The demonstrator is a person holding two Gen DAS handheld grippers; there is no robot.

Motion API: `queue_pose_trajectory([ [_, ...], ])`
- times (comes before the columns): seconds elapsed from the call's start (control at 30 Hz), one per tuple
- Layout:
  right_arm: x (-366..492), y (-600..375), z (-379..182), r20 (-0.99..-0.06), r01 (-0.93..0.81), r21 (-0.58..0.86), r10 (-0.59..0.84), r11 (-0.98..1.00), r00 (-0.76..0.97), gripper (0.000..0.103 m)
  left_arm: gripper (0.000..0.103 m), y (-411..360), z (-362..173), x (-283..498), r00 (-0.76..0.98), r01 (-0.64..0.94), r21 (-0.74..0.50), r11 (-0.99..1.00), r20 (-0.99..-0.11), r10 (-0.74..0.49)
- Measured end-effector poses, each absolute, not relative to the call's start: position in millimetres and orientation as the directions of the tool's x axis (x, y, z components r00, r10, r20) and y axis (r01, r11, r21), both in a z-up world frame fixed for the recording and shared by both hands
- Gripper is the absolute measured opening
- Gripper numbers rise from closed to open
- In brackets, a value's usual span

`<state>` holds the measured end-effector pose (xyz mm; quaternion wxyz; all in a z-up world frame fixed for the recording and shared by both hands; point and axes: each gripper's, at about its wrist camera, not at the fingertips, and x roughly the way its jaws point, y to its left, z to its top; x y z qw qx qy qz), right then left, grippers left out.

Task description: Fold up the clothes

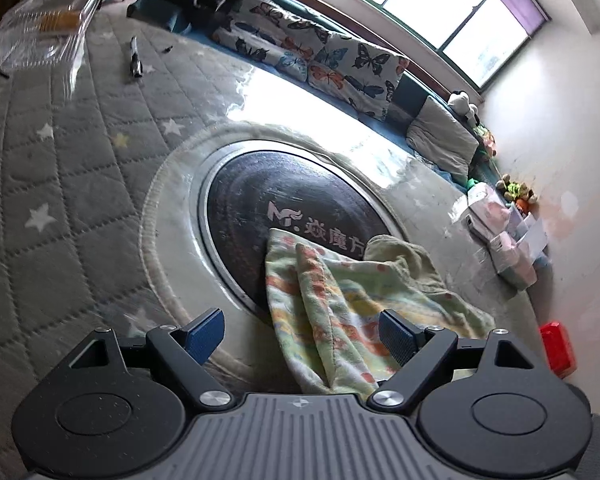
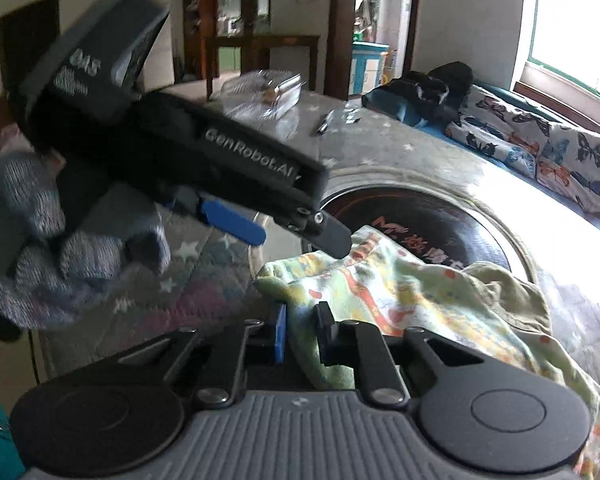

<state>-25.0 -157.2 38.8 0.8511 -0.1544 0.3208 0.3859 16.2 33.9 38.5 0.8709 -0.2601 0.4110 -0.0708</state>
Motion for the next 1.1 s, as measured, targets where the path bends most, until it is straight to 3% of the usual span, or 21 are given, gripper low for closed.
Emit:
queue_pose_trajectory([
  [0.23,-25,-184,51,-0.629,-0.736,0.064,0.6,0.674,0.495,0.012,0.084,18,34,30,0.607,-0.115,-0.577,0.809,-0.685,-0.402],
  [0.3,-27,-190,52,-0.625,-0.737,0.071,0.606,0.672,0.492,0.012,0.077,12,32,35,0.597,-0.115,-0.586,0.802,-0.686,-0.416],
  [0.4,-28,-194,52,-0.623,-0.738,0.08,0.612,0.67,0.488,0.012,0.052,8,26,41,0.579,-0.133,-0.6,0.789,-0.693,-0.43],
  [0.43,-30,-196,51,-0.622,-0.738,0.082,0.613,0.67,0.488,0.012,0.036,7,24,43,0.573,-0.14,-0.605,0.783,-0.695,-0.434],
  [0.47,-30,-198,51,-0.619,-0.733,0.09,0.615,0.674,0.489,0.013,0.027,7,22,43,0.568,-0.149,-0.61,0.778,-0.697,-0.438],
  [0.57,-27,-210,52,-0.609,-0.71,0.113,0.613,0.695,0.503,0.022,0.021,9,19,44,0.568,-0.151,-0.606,0.781,-0.699,-0.434],
  [0.67,-20,-226,55,-0.601,-0.667,0.117,0.587,0.736,0.542,0.024,0.019,11,20,43,0.568,-0.147,-0.596,0.789,-0.704,-0.426],
  [0.8,-6,-255,53,-0.608,-0.567,0.099,0.501,0.817,0.616,0.042,0.019,10,19,44,0.571,-0.137,-0.582,0.801,-0.708,-0.416],
  [1.1,40,-338,29,-0.639,-0.254,0.094,0.254,0.963,0.726,0.05,0.019,5,22,46,0.574,-0.112,-0.555,0.824,-0.713,-0.402],
])
